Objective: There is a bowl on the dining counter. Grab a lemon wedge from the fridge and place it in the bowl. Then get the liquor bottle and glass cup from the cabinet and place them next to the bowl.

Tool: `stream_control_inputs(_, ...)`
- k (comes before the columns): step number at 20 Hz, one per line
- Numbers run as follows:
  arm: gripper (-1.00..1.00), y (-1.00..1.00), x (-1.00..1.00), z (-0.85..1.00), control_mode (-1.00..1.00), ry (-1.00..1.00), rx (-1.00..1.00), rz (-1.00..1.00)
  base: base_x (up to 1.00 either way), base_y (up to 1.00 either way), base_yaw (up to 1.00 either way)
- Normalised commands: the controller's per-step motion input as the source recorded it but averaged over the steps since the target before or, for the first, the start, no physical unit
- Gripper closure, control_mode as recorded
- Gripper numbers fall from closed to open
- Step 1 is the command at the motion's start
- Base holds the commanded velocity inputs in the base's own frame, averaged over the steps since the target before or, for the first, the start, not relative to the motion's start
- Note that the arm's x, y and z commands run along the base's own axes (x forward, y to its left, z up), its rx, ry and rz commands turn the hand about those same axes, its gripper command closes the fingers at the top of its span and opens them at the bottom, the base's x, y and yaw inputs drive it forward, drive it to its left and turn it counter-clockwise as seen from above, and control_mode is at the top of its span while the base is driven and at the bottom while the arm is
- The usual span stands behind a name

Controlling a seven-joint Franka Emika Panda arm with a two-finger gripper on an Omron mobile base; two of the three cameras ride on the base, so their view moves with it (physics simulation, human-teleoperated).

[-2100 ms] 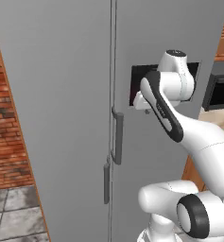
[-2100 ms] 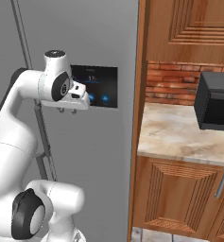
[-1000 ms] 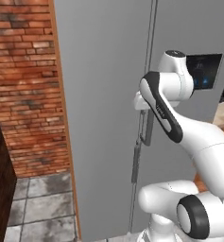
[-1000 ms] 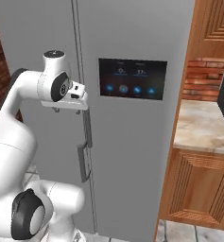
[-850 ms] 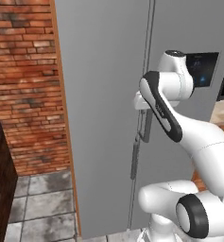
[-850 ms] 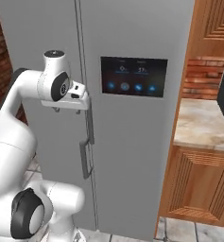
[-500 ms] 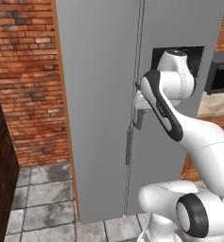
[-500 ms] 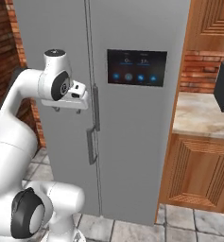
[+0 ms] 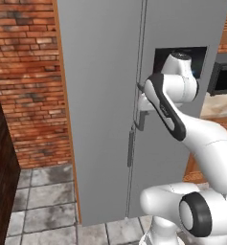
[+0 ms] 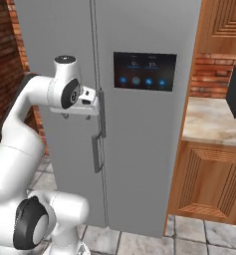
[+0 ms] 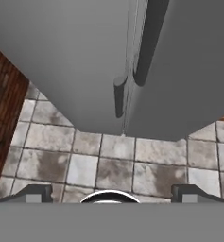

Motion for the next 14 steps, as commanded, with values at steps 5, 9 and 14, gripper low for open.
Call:
stream_control_inputs(5,-1.00,-0.47,0.46,-0.03,-1.00,-0.10,0.00,0.01,0.00,0.00,0.00)
stream_control_inputs(9,-1.00,-0.24,0.52,-0.01,-1.00,-0.06,0.00,0.00,0.00,0.00,0.00)
stream_control_inputs(14,-1.00,0.00,0.54,-0.13,-1.00,-0.04,0.00,0.00,0.00,0.00,0.00)
